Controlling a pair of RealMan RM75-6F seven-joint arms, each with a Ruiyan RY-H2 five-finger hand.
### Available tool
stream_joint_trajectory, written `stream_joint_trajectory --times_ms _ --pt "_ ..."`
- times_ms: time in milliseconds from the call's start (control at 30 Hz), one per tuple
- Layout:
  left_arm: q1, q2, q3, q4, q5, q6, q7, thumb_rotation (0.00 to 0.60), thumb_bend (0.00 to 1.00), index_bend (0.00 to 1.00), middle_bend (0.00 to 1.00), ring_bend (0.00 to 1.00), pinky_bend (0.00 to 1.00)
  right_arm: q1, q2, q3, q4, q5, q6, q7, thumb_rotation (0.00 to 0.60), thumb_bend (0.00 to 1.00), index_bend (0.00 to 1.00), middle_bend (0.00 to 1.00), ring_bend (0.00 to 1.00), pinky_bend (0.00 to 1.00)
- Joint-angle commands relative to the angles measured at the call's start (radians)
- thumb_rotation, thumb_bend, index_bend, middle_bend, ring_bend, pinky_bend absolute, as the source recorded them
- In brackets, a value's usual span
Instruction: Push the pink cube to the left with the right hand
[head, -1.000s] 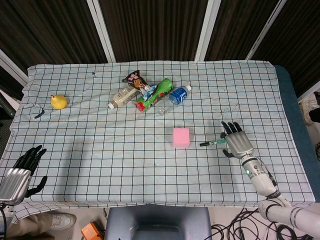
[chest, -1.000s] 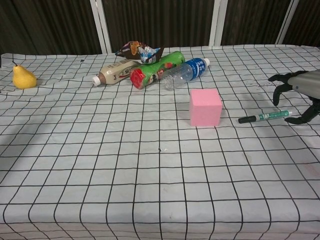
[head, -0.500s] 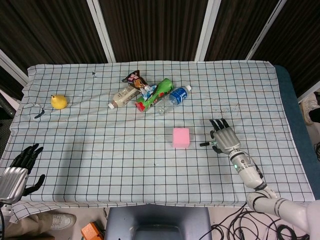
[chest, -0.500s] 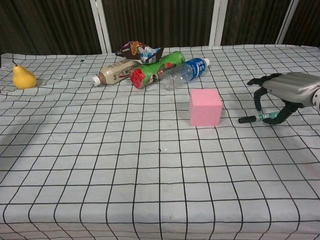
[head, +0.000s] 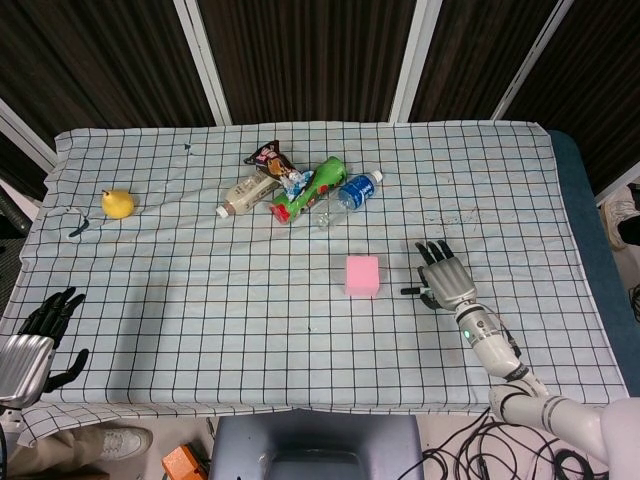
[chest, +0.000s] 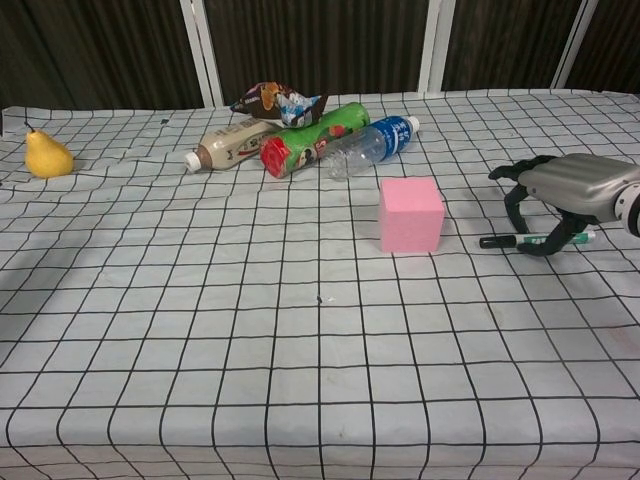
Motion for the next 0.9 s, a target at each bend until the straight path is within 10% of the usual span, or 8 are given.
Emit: stream_joint_trajectory --times_ms 33,300,633,900 --pt "0.000 0.000 0.000 -0.001 0.000 0.000 0.000 0.600 0.40 0.00 0.00 0.00 0.17 0.000 0.000 -0.001 0.002 0.003 0.000 -0.003 0.600 0.46 0.68 0.16 0.00 0.00" --pt "0.001 0.001 0.000 -0.001 0.000 0.001 -0.001 0.600 0.40 0.00 0.00 0.00 0.17 -0.005 -0.001 -0.009 0.000 0.005 0.004 -0.014 0.600 0.46 0.68 0.19 0.01 0.00" --pt "0.002 0.003 0.000 0.001 0.001 0.004 -0.009 0.600 0.40 0.00 0.00 0.00 0.17 -0.012 -0.005 -0.018 0.005 -0.002 0.021 -0.027 0.600 0.52 0.73 0.61 0.44 0.00" --pt "0.002 0.004 0.000 0.001 0.001 0.003 -0.013 0.600 0.40 0.00 0.00 0.00 0.17 -0.008 -0.010 -0.013 0.007 -0.009 0.034 -0.033 0.600 0.54 0.79 0.67 0.48 0.00"
